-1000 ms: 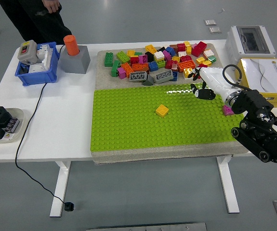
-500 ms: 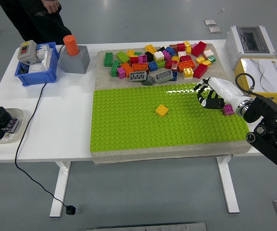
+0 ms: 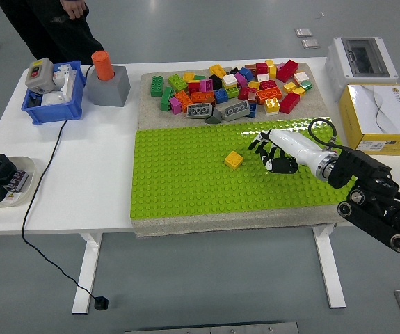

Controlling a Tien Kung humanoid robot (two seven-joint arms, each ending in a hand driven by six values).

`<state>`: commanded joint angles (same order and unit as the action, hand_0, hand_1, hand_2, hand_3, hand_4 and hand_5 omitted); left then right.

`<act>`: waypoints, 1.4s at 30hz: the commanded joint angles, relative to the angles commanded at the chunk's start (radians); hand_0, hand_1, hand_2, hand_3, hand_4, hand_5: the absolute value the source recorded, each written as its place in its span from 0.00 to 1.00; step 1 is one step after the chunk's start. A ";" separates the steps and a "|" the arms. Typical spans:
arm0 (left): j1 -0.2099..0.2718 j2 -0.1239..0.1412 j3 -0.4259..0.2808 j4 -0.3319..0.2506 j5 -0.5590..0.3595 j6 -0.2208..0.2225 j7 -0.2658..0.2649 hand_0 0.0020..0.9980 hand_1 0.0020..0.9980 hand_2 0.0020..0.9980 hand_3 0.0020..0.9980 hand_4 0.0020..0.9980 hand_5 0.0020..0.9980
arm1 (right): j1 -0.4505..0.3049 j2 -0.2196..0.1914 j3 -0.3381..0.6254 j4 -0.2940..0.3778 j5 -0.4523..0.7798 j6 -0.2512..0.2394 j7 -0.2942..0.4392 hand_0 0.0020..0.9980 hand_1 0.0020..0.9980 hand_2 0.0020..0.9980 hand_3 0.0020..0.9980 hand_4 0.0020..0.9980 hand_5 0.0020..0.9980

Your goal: Pick up the button,place it on the desk,press the button,press the button

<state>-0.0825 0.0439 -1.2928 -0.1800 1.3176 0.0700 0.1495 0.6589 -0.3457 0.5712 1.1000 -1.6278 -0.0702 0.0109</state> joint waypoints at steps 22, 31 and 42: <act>0.003 0.004 -0.023 0.000 -0.002 0.003 0.000 0.67 0.65 0.69 0.76 0.74 0.50 | 0.085 0.118 -0.083 -0.027 -0.241 0.046 -0.080 0.31 0.44 0.61 0.66 0.22 0.02; 0.001 0.005 -0.024 0.000 0.000 0.002 -0.001 0.67 0.65 0.70 0.76 0.74 0.50 | 0.084 0.121 -0.074 -0.037 -0.240 0.046 -0.075 0.31 0.43 0.60 0.66 0.23 0.01; -0.005 0.008 -0.011 0.000 -0.002 0.000 -0.002 0.67 0.65 0.70 0.76 0.74 0.50 | 0.080 0.124 -0.047 -0.064 -0.214 0.048 -0.065 0.31 0.43 0.60 0.65 0.25 0.00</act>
<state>-0.0871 0.0519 -1.3035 -0.1800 1.3154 0.0705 0.1472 0.7385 -0.2215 0.5239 1.0363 -1.8421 -0.0222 -0.0541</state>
